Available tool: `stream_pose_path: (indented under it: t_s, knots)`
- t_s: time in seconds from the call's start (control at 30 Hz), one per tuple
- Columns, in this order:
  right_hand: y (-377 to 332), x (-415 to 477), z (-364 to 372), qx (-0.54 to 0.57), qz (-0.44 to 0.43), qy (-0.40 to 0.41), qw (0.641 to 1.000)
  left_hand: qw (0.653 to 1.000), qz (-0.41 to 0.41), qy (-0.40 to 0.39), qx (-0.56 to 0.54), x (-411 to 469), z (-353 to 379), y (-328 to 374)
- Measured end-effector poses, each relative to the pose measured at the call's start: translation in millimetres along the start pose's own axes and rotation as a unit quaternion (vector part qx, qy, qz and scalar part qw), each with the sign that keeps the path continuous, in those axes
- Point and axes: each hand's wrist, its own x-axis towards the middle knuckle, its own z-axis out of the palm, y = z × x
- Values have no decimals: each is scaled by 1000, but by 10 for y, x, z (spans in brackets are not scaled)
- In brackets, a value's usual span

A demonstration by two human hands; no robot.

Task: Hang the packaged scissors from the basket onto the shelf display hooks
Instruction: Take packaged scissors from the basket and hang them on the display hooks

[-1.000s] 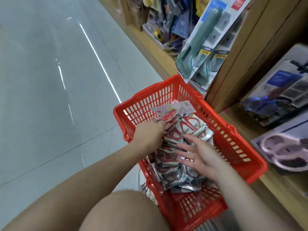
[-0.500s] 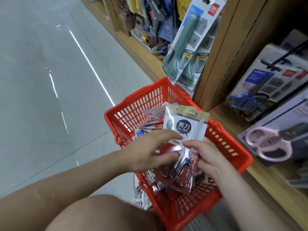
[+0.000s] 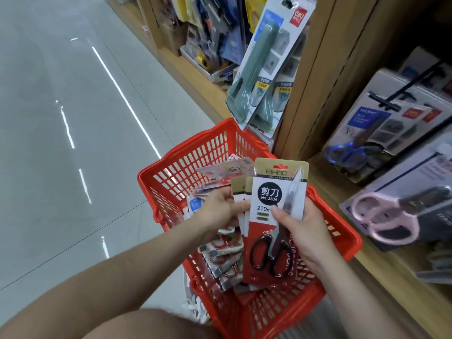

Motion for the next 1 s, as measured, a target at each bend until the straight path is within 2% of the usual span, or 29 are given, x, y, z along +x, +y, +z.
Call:
stream_pose_path:
  t_s: [0.07,0.17,0.2,0.27,0.33,0.43,0.5,0.57,0.63,0.67,0.77,0.83,0.9,0.93,0.97,1.0]
  knots:
    - [49,-2,-20,-31,-7,30,999,998,9,10,55,111,-73,-51]
    - [58,8,-38,-57,-21,59,996,984,56,137,98,401,-183,-70]
    - [43,13,-34,-72,-30,66,995,968,79,170,166,535,-216,-89]
    - [-16,11,-18,-108,-52,74,990,893,117,145,410,785,-235,-194]
    - [-121,-35,-6,-124,-72,77,987,813,109,86,566,940,-222,-336]
    - [-295,-137,-43,-184,-109,59,975,746,108,98,650,1011,-247,-443]
    - [-401,-167,-78,-279,-181,31,943,692,136,116,700,1018,-287,-428]
    - [-475,-125,-131,-317,-219,36,922,667,149,120,720,979,-355,-351]
    - [-474,-35,-208,-294,-215,60,929,663,188,155,708,866,-432,-195]
    - [-451,6,-250,-276,-200,75,937,673,197,171,692,746,-457,-60]
    - [-416,48,-352,-221,-145,84,961,739,224,199,604,226,-501,455]
    - [-446,6,-364,-162,-96,52,981,794,256,236,498,-162,-480,803]
    - [-492,-61,-327,-99,-34,16,994,831,299,254,394,-530,-408,1067]
    - [-532,-111,-294,-72,-5,3,997,830,323,251,379,-704,-344,1158]
    - [-590,-174,-264,-49,15,-7,999,809,357,244,399,-871,-259,1231]
    - [-640,-230,-243,-35,27,-17,999,764,400,242,444,-1026,-172,1281]
